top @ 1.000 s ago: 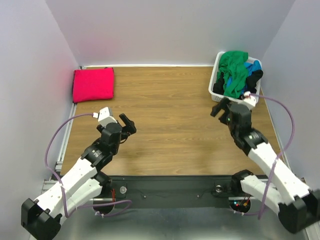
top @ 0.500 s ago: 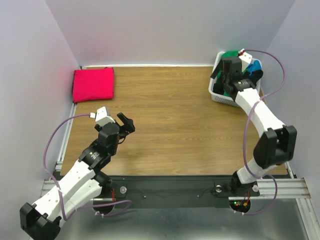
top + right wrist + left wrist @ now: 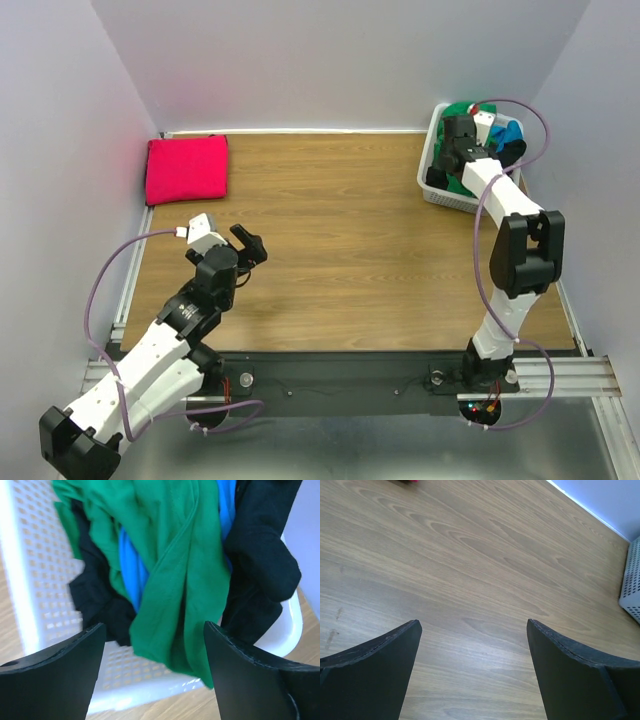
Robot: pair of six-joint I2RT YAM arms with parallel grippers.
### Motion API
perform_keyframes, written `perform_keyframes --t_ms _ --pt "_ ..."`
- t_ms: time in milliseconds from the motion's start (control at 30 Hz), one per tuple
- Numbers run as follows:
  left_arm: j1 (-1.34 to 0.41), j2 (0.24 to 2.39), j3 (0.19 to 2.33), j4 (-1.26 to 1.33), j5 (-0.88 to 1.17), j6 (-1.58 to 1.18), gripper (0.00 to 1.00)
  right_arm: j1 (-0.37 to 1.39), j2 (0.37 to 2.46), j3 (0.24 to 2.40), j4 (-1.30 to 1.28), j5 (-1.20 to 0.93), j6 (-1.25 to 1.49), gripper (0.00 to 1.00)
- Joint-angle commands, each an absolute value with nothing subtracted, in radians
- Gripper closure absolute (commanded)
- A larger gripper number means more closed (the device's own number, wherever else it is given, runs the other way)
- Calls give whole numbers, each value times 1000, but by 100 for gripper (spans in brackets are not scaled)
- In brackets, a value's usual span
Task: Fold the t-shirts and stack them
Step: Grab the tshirt from the pile
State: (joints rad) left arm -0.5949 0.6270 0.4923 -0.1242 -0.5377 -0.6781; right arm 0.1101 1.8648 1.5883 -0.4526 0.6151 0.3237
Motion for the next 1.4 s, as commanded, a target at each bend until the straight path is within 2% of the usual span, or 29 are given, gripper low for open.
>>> perform_keyframes --t_ms 0,67,133,167,200,267,300,400,800,900,1067,1167,1367 --pt "-600 635 508 -112 -597 -692 1 94 1899 1646 -463 715 281 18" --pt "-600 640 509 -118 -600 -693 1 87 1919 1646 -465 713 290 25" --pt "-600 641 514 -121 -603 -693 1 84 1930 1649 -465 696 302 39" --pt "-600 643 515 -124 -604 -695 1 84 1934 1654 -465 696 304 55" --pt "-600 643 517 -126 -607 -695 1 81 1937 1658 -465 698 304 62" --pt "-600 641 515 -124 -607 -695 1 83 1934 1674 -466 695 307 73" --pt "-600 643 514 -126 -607 -696 1 83 1931 1677 -466 680 308 84" --pt "-600 646 514 -121 -611 -696 1 81 1910 1698 -468 673 302 100" --pt "-600 652 509 -120 -615 -703 1 81 1795 1919 -471 649 219 100" --pt "-600 649 505 -117 -618 -704 1 83 1807 2064 -469 479 201 100" --pt "-600 644 497 -117 -623 -712 1 83 1821 2330 -472 328 267 100" --pt "-600 641 495 -115 -621 -710 1 83 1804 2390 -469 200 296 100" --pt "-600 640 491 -107 -615 -707 1 83 1740 2414 -356 -194 393 100"
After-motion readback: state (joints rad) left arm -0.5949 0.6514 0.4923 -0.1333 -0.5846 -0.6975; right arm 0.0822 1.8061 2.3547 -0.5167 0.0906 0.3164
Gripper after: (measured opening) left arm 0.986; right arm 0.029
